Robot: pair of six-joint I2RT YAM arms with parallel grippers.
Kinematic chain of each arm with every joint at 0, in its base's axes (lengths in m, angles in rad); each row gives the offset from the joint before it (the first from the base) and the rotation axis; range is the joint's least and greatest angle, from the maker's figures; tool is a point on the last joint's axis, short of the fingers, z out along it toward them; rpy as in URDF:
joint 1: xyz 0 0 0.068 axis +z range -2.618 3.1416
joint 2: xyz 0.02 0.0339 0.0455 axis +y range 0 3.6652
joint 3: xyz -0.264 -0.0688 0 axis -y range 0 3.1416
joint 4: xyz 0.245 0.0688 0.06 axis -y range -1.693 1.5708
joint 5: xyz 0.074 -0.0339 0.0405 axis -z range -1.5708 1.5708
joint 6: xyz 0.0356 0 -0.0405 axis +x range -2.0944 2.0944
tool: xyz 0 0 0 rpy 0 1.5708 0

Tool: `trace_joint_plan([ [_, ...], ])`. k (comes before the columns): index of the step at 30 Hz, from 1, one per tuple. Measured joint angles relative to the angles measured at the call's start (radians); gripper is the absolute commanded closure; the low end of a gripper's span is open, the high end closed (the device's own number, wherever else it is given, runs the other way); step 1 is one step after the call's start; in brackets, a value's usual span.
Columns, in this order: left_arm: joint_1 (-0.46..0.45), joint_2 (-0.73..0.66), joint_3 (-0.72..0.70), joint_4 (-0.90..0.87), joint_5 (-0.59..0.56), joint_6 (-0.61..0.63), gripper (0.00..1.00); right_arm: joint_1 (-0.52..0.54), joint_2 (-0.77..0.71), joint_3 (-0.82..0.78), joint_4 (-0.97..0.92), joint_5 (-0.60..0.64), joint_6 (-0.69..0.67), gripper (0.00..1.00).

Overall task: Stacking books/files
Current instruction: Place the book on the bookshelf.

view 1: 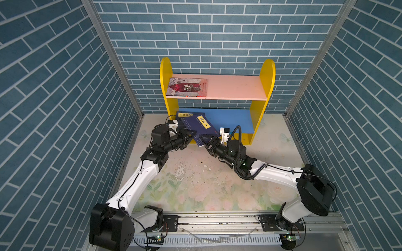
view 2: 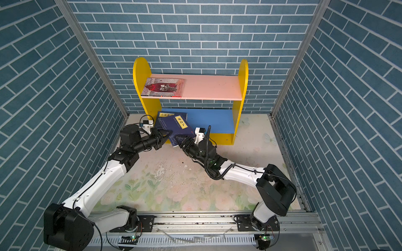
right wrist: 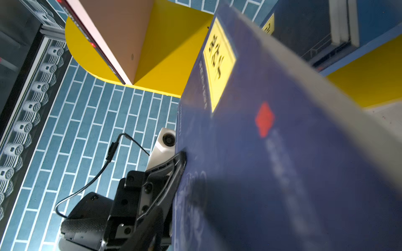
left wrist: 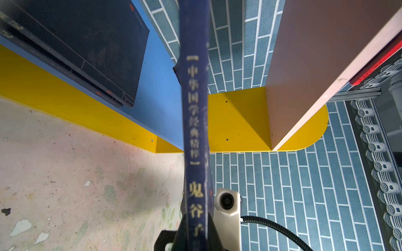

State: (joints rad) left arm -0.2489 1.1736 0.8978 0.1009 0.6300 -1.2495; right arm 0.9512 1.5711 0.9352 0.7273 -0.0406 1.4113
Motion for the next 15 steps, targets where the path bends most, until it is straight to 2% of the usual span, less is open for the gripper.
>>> trace_joint_plan([
  [1,0.007,-0.001,-0.001,-0.005,0.0,0.0,1.0,-0.004,0.002,0.0,0.002,0.002,0.001,0.53],
  [7,0.035,-0.002,-0.015,-0.032,0.003,-0.007,1.0,-0.023,0.0,0.0,-0.002,0.006,0.005,0.63],
  [9,0.035,-0.002,-0.016,-0.036,0.002,-0.01,1.0,-0.032,0.0,0.0,-0.005,0.003,0.005,0.77],
  [12,0.035,-0.002,-0.016,-0.035,0.002,-0.012,1.0,-0.047,0.001,0.0,-0.001,-0.011,0.006,0.88],
  [15,0.035,-0.002,-0.016,-0.035,-0.003,-0.011,0.97,-0.056,0.008,0.003,0.006,-0.035,0.006,0.89],
])
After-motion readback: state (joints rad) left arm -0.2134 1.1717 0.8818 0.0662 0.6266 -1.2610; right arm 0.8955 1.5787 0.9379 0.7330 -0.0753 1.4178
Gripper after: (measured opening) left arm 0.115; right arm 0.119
